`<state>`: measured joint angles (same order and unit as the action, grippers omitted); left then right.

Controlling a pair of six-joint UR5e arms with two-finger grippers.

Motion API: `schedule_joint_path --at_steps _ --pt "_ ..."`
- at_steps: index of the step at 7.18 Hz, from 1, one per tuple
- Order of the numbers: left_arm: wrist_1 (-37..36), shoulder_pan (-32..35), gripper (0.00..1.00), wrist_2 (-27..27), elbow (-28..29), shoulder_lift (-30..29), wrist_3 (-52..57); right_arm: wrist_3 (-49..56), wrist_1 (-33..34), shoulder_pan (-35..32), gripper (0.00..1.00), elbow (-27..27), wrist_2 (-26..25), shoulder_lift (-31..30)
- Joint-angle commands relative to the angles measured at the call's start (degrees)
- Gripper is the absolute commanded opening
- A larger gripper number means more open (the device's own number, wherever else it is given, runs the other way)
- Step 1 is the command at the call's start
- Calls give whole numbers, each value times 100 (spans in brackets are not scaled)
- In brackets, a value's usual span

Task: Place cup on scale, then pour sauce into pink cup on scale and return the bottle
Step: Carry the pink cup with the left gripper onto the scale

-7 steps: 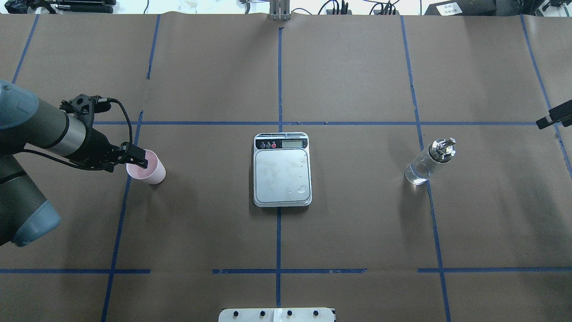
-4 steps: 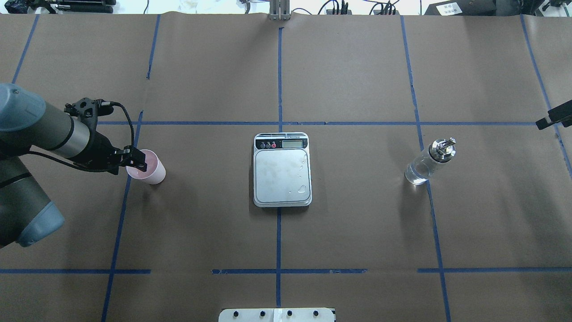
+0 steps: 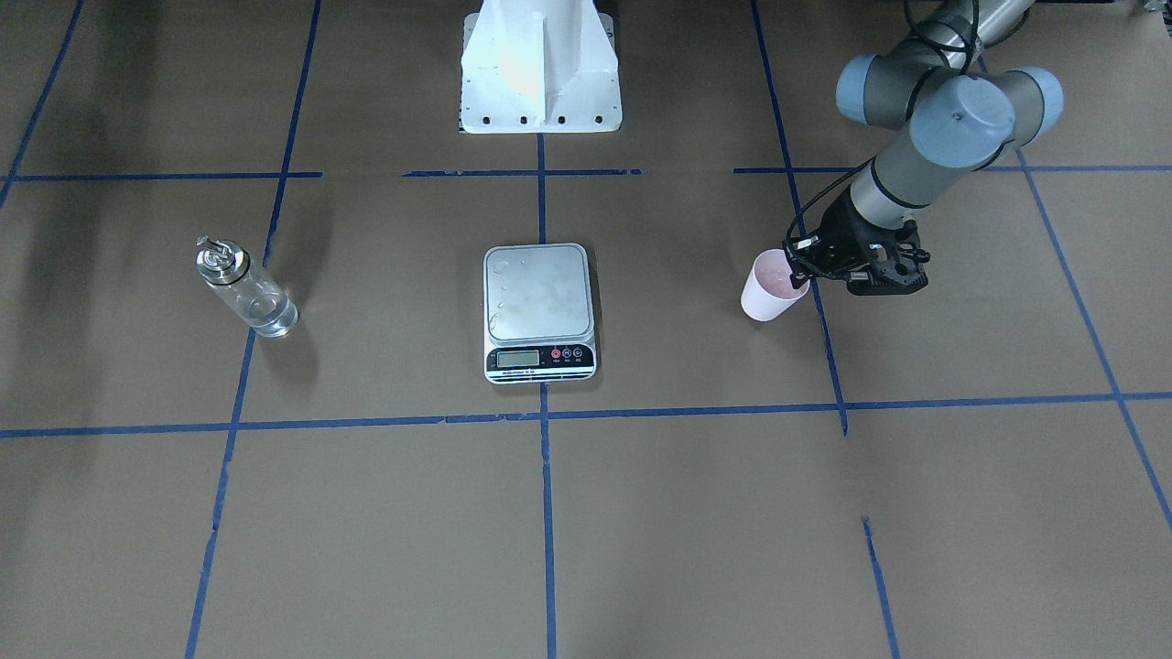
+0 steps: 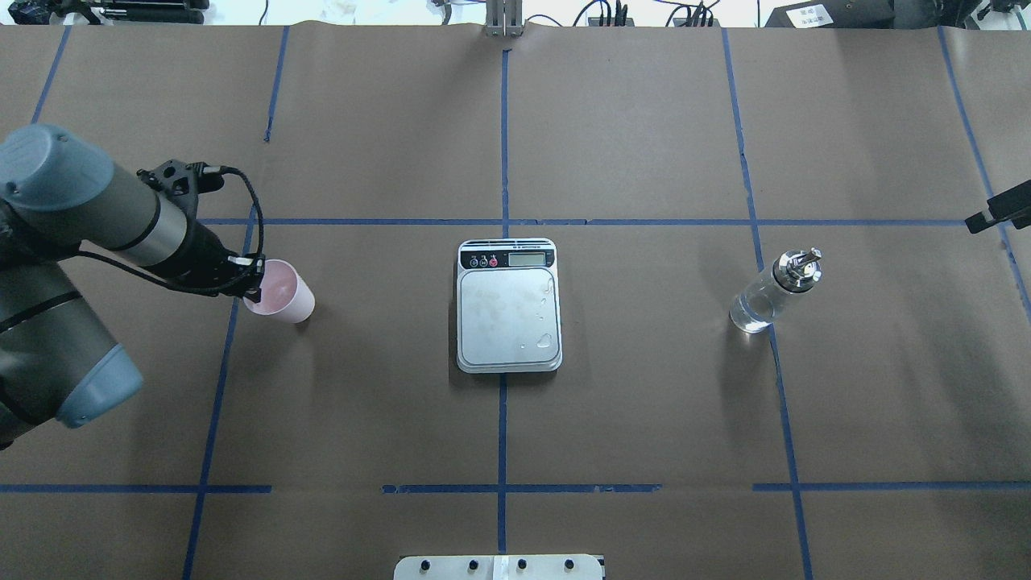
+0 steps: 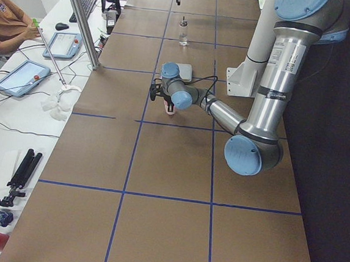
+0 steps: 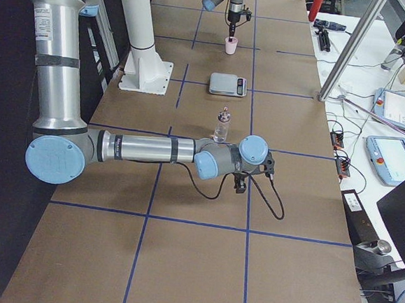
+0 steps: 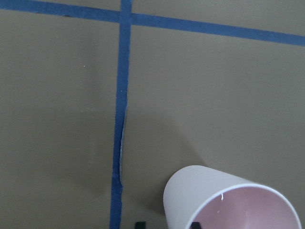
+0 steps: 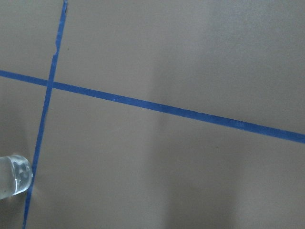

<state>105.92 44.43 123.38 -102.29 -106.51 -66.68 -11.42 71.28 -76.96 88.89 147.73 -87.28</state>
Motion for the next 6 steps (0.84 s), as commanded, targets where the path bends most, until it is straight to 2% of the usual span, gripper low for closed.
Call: schedule_joint_path --at_steps 1,2,3,5,6 --pt "-1342 -396 0 -550 -55 -1323 -868 -27 -778 58 100 -46 28 -105" --pt "-1311 -547 0 -561 59 -1815 -1586 -79 -991 120 100 -38 37 -123" --pt "-1320 -697 0 -569 469 -2421 -1794 -471 -1237 216 100 -29 46 -158" --pt "-1285 -1023 0 -761 911 -2856 -1884 -1027 -2036 462 100 -38 28 -298" --pt "-1284 -1198 0 -841 956 -2857 -1884 -1047 -2091 472 100 -38 37 -342"
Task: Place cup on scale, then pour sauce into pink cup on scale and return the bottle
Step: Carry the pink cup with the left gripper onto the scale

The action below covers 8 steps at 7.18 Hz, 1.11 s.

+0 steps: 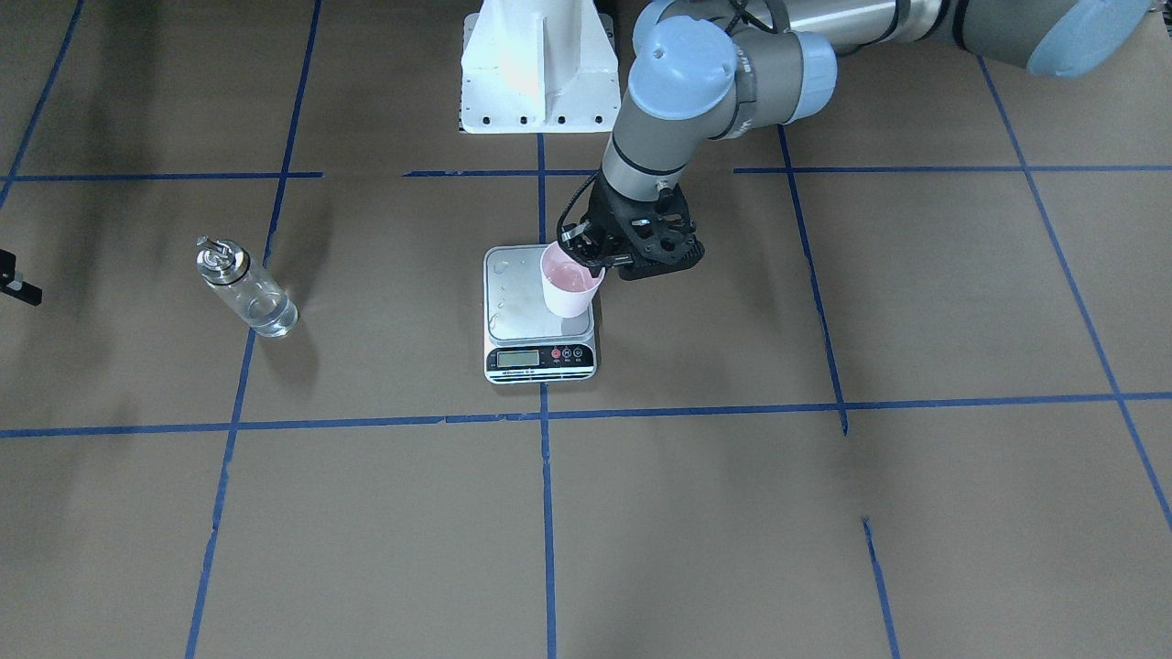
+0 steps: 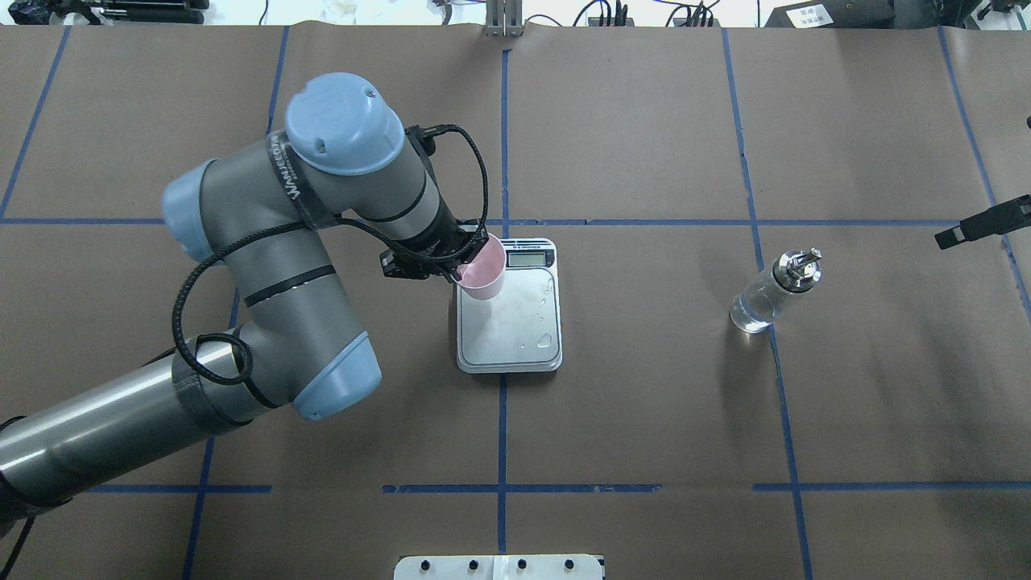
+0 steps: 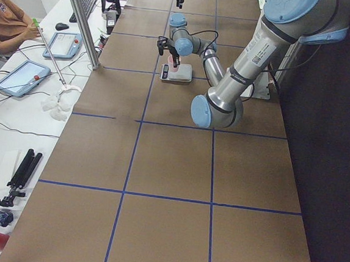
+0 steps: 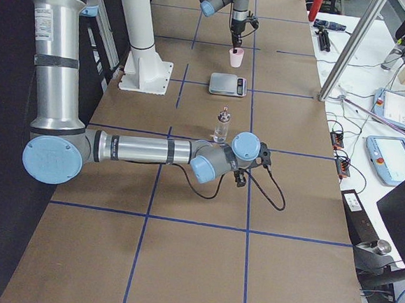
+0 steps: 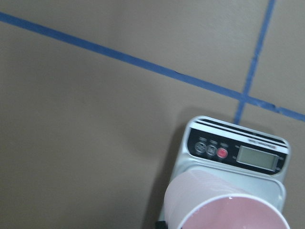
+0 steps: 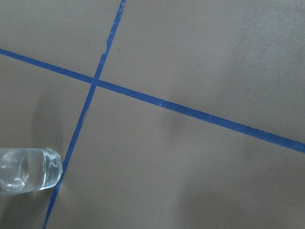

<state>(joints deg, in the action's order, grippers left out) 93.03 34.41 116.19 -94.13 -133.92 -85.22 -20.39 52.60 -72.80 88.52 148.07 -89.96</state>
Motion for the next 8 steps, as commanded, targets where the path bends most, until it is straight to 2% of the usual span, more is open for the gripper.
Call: schedule_joint_path --at_steps 1,3,4,6,7,8 --pt "4 -241 0 -149 150 -116 -30 -141 -224 64 100 -1 -6 -75" --pt "57 -268 3 -141 167 -90 -21 -141 -224 90 100 -1 -24 -75" --pt "214 -276 18 -141 228 -73 -21 -141 -224 90 100 -10 -24 -75" --pt "391 -276 21 -132 290 -64 -30 -141 -224 90 100 -10 -41 -75" --pt "391 -276 48 -132 229 -55 -21 -150 -224 90 100 -10 -41 -75" --pt "400 -259 62 -115 55 -37 -21 -159 -224 117 100 -10 -32 -75"
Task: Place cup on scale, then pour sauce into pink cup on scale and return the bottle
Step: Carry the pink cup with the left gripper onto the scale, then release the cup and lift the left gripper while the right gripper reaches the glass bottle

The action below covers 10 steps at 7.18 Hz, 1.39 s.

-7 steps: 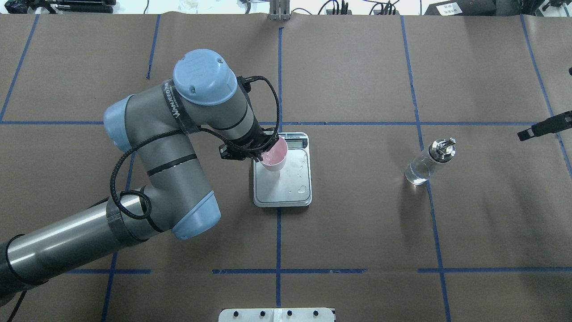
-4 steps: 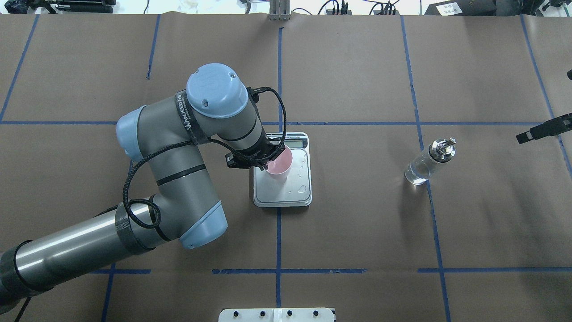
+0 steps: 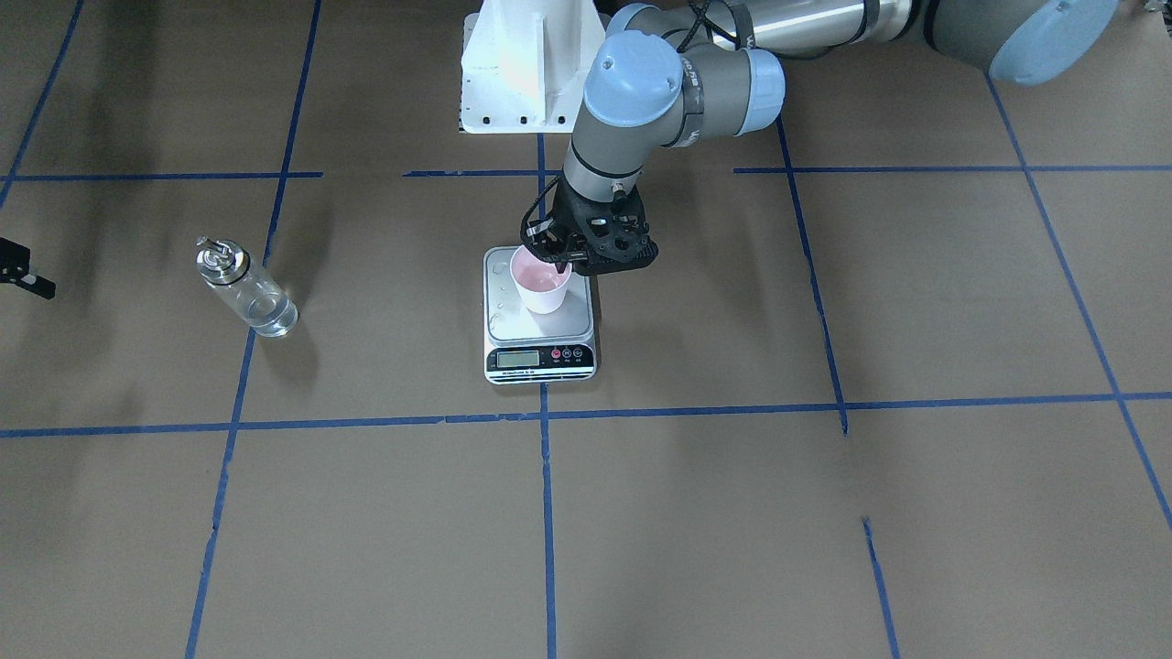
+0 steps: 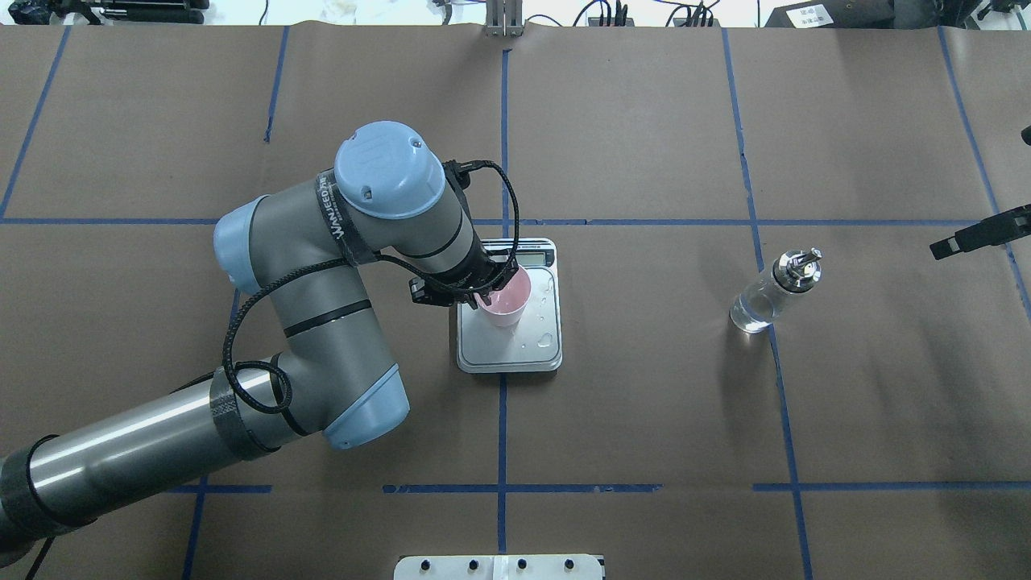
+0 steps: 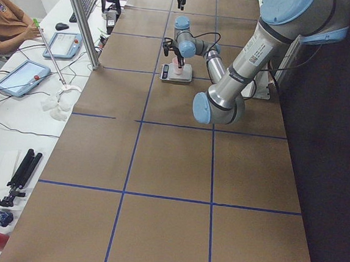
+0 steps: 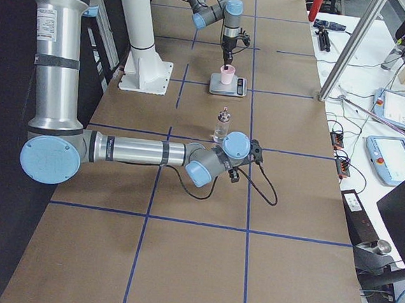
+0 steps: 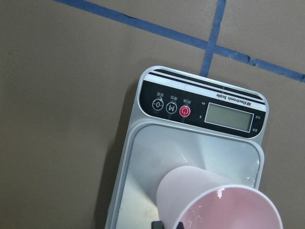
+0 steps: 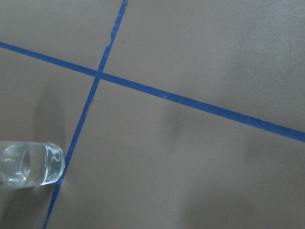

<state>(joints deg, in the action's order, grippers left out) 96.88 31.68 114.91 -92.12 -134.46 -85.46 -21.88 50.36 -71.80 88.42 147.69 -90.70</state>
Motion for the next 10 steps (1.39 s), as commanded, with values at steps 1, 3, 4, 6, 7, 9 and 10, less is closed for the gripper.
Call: schedule_joint_path --at_steps 1,3,4,6,7,9,10 --pt "-28 40 69 -4 -435 86 3 -79 -9 130 100 26 23 0" --pt "-29 276 70 -13 -1557 847 29 -830 -795 621 100 61 -247 -9" --pt "-38 382 70 -22 -1816 1034 38 -1688 -1409 980 100 61 -467 -17" --pt "-38 400 70 -39 -1766 1115 39 -2530 -2902 1867 100 296 -1535 -646" --pt "-38 409 70 -48 -1748 1132 39 -2549 -2996 2542 100 777 -2385 -1042" --pt "-29 435 70 -48 -1766 1132 39 -3667 -2980 3616 100 1369 -4029 -1239" --pt "-29 435 70 -48 -1766 1124 30 -3779 -2962 3951 100 1458 -4847 -1248"
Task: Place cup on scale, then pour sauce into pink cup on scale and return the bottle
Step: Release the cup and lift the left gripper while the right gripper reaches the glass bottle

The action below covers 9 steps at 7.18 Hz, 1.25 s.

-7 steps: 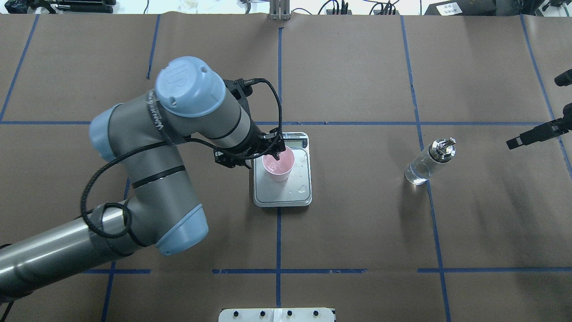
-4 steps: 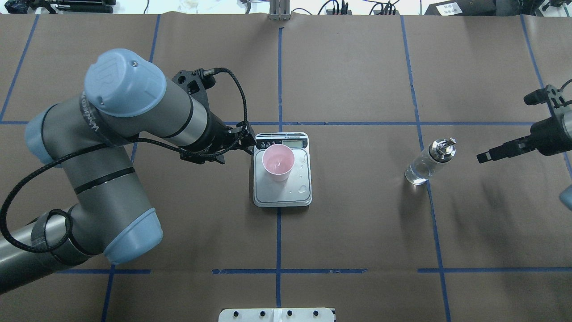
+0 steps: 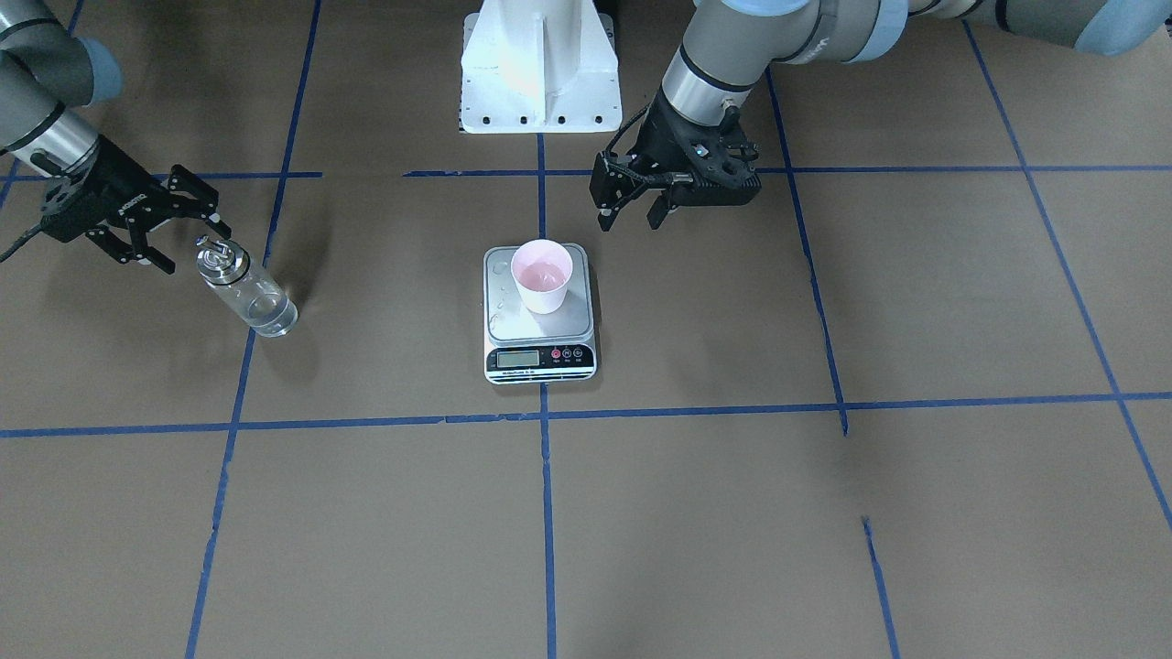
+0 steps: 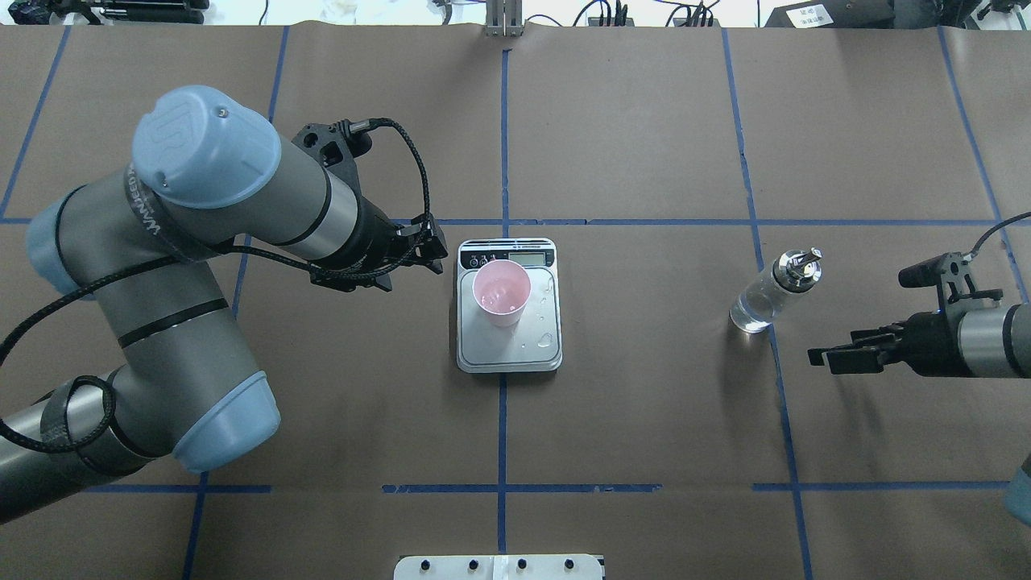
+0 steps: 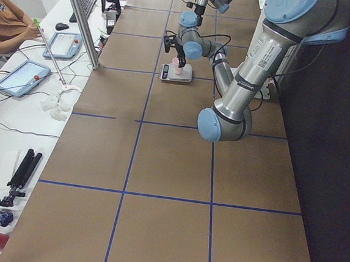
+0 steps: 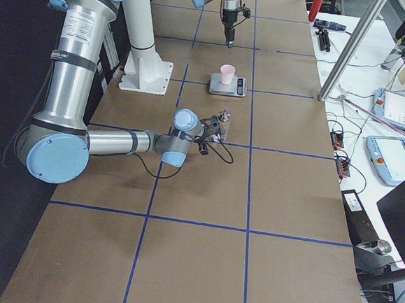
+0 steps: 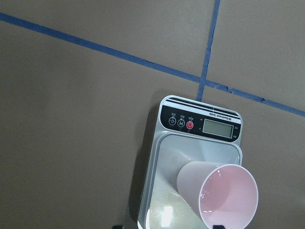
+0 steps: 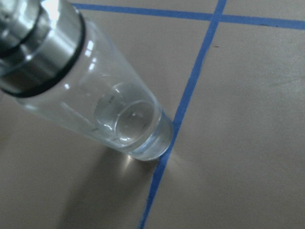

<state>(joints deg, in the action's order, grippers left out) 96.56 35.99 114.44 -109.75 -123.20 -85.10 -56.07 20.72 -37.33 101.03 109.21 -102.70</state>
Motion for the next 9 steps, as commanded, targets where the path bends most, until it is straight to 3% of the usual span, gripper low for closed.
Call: schedule_joint_path --at_steps 1,2,3,5,7,9 --pt "12 5 70 8 -3 -2 -7 -361 359 733 100 215 -1633 -75" --pt "12 -4 71 8 -3 -2 -16 -361 693 988 100 442 -2231 -75" --pt "12 -4 72 8 -3 -2 -16 -465 784 1147 100 479 -2515 -84" --pt "12 -4 72 8 -11 -2 -33 -1264 793 1691 100 479 -3559 -75" --pt "12 -4 73 8 -20 -2 -33 -1275 1553 2034 100 732 -4429 -14" --pt "12 5 73 8 -20 6 -33 -1275 1619 2272 100 761 -5004 47"
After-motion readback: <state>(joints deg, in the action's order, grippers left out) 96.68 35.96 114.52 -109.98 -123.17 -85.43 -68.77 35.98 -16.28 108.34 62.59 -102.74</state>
